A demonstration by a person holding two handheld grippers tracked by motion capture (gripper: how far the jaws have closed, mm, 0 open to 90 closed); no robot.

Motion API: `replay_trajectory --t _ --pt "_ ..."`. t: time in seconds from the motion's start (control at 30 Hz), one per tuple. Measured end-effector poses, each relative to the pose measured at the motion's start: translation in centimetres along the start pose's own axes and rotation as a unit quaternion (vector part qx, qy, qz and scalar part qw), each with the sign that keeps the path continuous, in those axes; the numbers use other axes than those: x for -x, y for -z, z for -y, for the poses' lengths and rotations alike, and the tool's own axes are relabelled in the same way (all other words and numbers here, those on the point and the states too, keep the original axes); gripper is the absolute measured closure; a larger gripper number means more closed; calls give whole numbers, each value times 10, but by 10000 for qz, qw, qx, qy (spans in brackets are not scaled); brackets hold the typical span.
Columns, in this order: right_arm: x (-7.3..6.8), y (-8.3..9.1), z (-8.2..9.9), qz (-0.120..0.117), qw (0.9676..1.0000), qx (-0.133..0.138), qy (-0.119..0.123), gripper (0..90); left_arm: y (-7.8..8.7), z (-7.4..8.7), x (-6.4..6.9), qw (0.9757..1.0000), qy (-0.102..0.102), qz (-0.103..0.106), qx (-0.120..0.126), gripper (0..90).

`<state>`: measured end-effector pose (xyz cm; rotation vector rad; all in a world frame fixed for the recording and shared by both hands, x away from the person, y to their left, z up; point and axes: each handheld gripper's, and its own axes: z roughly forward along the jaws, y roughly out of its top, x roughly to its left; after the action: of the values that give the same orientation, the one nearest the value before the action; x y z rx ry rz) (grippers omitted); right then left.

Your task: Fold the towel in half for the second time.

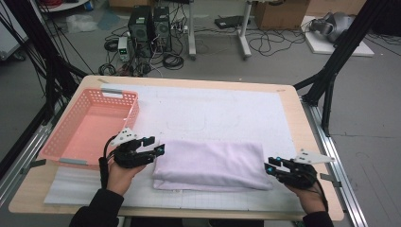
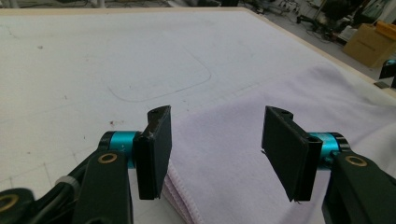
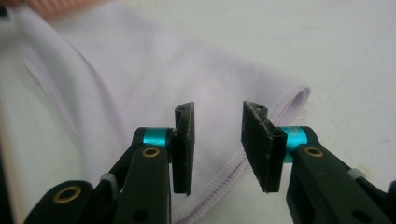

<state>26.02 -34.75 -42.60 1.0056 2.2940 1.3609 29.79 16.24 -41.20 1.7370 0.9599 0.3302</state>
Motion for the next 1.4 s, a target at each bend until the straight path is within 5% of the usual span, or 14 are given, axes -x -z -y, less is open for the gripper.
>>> replay_trajectory --t 0.07,0.17,0.27,0.33,0.47,0.53,0.6,0.67,0.7,0.77,1.13,1.4 --pt "-4 -12 1 -160 9994 -285 126 641 -5 3 0 9999 -17 -77 -95 425" --pt "-7 -16 3 -72 9981 -540 281 635 -7 7 -2 9997 7 -162 -169 420" --pt "0 -7 -1 338 9993 -93 -111 591 -8 10 -5 9993 57 -297 -231 410" --pt "6 -6 -3 675 9970 62 -385 550 -10 11 -6 9987 110 -374 -330 406" --pt "13 -28 -7 857 9930 -239 -782 488 -15 16 -7 9970 267 -488 -531 377" --pt "14 -39 -9 881 9916 -411 -855 526 -19 23 -10 9952 376 -389 -815 391" --pt "15 -47 -9 840 9897 -603 -986 642 -21 26 -10 9945 289 -327 -952 521" --pt "15 -49 -10 771 9903 -636 -970 841 -21 28 -8 9946 108 -249 -1005 760" --pt "15 -49 -10 771 9903 -636 -970 841 -21 28 -8 9946 108 -249 -1005 846" --pt "12 -48 -13 817 9919 -563 -793 846 -18 23 -5 9959 -60 -247 -871 852" --pt "20 -48 -20 930 9893 -173 -1110 849 -18 17 -15 9981 215 -382 -435 860" --pt "22 -58 -16 1376 9842 -531 -980 787 -26 24 -14 9946 189 -608 -821 785"
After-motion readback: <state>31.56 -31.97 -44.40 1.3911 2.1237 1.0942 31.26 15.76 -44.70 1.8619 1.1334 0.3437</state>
